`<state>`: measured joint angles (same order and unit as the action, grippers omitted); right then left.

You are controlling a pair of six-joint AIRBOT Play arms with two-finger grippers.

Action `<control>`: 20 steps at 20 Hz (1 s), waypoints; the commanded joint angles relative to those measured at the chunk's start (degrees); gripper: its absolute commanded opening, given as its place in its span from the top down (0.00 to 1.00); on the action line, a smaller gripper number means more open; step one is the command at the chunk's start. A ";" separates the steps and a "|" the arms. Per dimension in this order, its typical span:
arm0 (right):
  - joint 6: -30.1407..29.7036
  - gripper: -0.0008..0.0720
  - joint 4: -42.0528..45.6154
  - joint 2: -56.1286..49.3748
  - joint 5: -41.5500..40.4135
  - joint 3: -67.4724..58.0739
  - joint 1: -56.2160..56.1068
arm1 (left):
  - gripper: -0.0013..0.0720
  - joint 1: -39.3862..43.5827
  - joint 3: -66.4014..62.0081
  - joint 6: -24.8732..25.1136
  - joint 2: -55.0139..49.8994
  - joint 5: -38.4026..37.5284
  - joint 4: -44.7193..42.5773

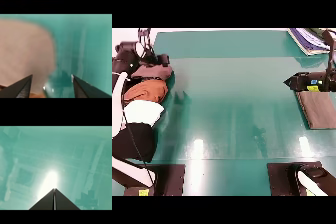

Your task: Fold the shirts.

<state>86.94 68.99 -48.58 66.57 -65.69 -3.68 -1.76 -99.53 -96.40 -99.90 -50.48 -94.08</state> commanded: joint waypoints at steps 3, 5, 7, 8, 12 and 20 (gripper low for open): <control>0.00 0.96 -0.02 0.02 -0.02 -0.04 -0.07 | 0.18 -3.74 -0.04 -1.09 -8.07 1.92 -1.05; 0.00 0.96 -0.02 0.02 -0.02 -0.04 -0.04 | 0.38 -3.74 -0.22 -1.33 -8.33 1.46 -0.83; 0.00 0.96 -0.09 0.04 -0.17 -0.07 -0.07 | 0.86 -3.74 -2.56 -1.29 -8.13 -0.90 -0.85; 0.00 0.96 -0.13 0.07 -0.50 -0.24 -0.04 | 0.95 -3.74 -5.27 -1.03 -8.04 -3.45 -0.87; 0.00 0.96 -0.35 0.00 -0.59 -7.82 -0.04 | 0.95 -2.40 -17.97 3.06 -0.79 -7.23 -0.68; -0.02 0.96 -0.33 0.00 -3.85 -26.36 -0.07 | 0.95 13.33 -16.92 9.88 26.18 -16.15 0.24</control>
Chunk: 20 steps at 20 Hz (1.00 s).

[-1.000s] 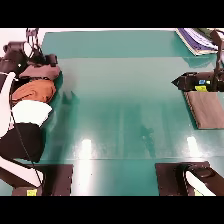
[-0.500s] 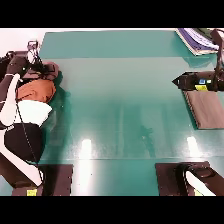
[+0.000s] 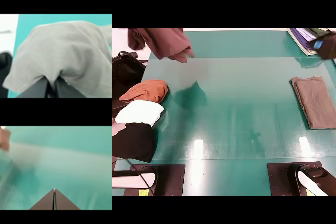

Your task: Fold the shirts.

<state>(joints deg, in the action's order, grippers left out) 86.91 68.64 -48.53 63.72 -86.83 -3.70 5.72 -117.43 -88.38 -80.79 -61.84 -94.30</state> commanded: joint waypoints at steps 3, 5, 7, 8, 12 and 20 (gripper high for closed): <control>0.00 0.96 0.00 -0.02 -0.57 -7.58 -0.04 | 0.94 15.85 4.94 1.88 7.69 -9.51 4.44; 0.00 0.96 0.00 -0.04 -0.09 -8.33 -0.04 | 0.94 22.14 11.17 1.90 7.69 -7.74 10.25; 0.00 0.96 0.00 0.00 0.11 -8.33 -0.02 | 0.20 27.15 18.84 1.86 7.69 -1.97 15.08; 0.00 0.96 -0.02 0.00 0.55 -8.33 -0.04 | 0.15 28.70 22.36 1.75 7.69 1.92 16.26; 0.00 0.96 -0.09 -0.02 1.92 -8.31 -0.04 | 0.15 24.20 27.41 -2.21 6.19 5.40 16.26; 0.00 0.96 -0.07 -0.04 2.05 -8.31 -0.04 | 0.15 9.25 46.29 -1.95 -1.68 3.37 31.61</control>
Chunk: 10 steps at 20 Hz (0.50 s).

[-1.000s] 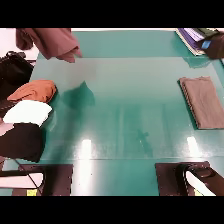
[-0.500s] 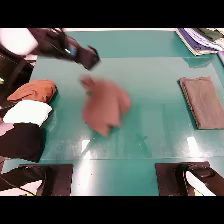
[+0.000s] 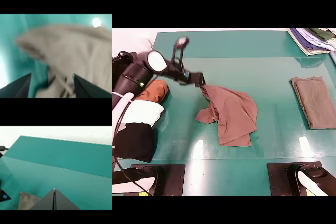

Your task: Fold the shirts.

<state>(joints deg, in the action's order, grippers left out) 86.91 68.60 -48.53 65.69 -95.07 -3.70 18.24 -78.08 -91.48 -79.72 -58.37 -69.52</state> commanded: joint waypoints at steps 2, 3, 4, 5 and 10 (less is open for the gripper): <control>0.00 0.96 -0.02 -0.09 0.07 -0.07 -0.04 | 0.15 -3.26 10.10 3.37 -4.13 0.24 6.97; 0.00 0.96 -0.02 -0.17 0.09 -0.07 -0.02 | 0.15 -3.26 10.95 4.70 -4.76 -0.17 7.02; 0.00 0.96 0.00 -0.17 0.09 -0.07 -0.04 | 0.15 -3.26 11.52 6.23 -5.11 -1.11 6.97; 0.00 0.96 -0.04 -0.17 0.09 -0.07 -0.04 | 0.15 -3.28 12.26 7.74 -5.53 -1.95 6.88; 0.00 0.96 -0.02 -0.28 0.13 -0.04 -0.02 | 0.15 -2.73 14.84 11.69 -5.99 -3.26 9.94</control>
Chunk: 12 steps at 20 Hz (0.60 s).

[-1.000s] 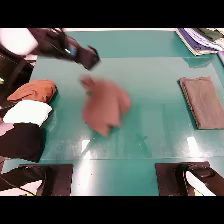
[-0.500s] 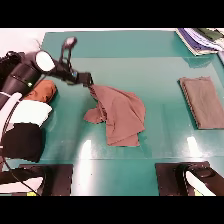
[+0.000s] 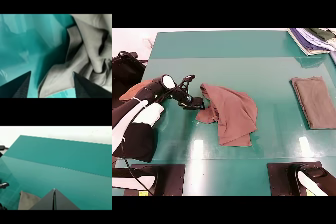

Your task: Fold the shirts.

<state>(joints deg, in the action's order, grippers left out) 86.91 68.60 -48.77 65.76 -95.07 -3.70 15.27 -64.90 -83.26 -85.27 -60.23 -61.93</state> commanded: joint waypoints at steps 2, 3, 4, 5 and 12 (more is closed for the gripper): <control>0.00 0.96 0.00 -0.04 0.96 -0.02 -0.02 | 0.15 1.75 1.70 4.87 -1.07 -1.95 2.38; 0.00 0.96 0.00 -0.07 1.88 0.00 -0.02 | 0.16 2.47 1.70 4.90 -1.55 -1.97 2.40; 0.00 0.96 0.07 -0.26 3.28 0.00 -0.02 | 0.16 3.08 1.70 4.79 -1.73 -1.57 2.71; 0.00 0.96 0.07 -0.72 4.96 0.00 -0.02 | 0.47 3.21 1.64 4.72 -1.66 -0.87 3.50; 0.02 0.90 0.15 -6.73 21.70 19.37 -0.02 | 0.94 -2.95 -9.51 4.90 -1.55 -6.60 2.67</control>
<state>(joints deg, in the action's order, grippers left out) 86.91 68.99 -53.78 81.41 -86.19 -3.70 14.83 -70.19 -78.54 -86.78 -64.25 -58.78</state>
